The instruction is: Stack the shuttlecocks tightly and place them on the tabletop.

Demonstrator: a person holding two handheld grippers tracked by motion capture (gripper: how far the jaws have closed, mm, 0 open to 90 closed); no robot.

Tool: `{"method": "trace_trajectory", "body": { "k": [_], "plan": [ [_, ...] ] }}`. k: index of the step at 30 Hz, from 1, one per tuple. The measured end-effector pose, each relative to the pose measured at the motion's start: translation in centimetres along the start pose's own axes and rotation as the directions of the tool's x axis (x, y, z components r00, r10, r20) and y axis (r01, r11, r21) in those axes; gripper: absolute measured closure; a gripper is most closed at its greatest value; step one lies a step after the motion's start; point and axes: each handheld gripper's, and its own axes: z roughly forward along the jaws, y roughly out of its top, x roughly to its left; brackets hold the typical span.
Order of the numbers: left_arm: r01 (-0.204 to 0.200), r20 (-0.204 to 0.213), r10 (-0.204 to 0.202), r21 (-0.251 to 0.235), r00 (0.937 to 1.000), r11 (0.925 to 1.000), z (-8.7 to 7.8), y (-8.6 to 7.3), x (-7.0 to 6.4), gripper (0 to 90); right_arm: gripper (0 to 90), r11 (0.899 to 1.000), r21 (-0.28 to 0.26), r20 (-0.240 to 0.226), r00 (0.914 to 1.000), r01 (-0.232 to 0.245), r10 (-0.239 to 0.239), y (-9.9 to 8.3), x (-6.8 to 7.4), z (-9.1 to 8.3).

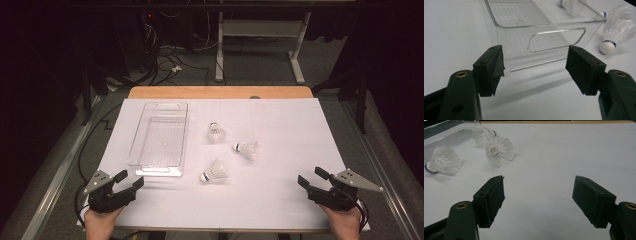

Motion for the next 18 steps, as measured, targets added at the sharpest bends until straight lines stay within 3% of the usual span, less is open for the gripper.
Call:
{"method": "trace_trajectory", "body": {
  "k": [13,18],
  "plan": [
    [-0.009,0.026,0.009,0.001,0.9996,1.0,0.06,0.08,-0.25,31.1,26.1,1.0,-0.008,0.0,1.0,0.009,-0.009,-0.01,0.07,-0.14],
    [0.012,0.031,-0.012,0.011,0.9994,0.9999,0.1,0.08,-0.3,31.5,26.3,1.0,-0.001,0.002,0.9999,0.012,-0.012,-0.01,0.15,-0.06]
  ]
}}
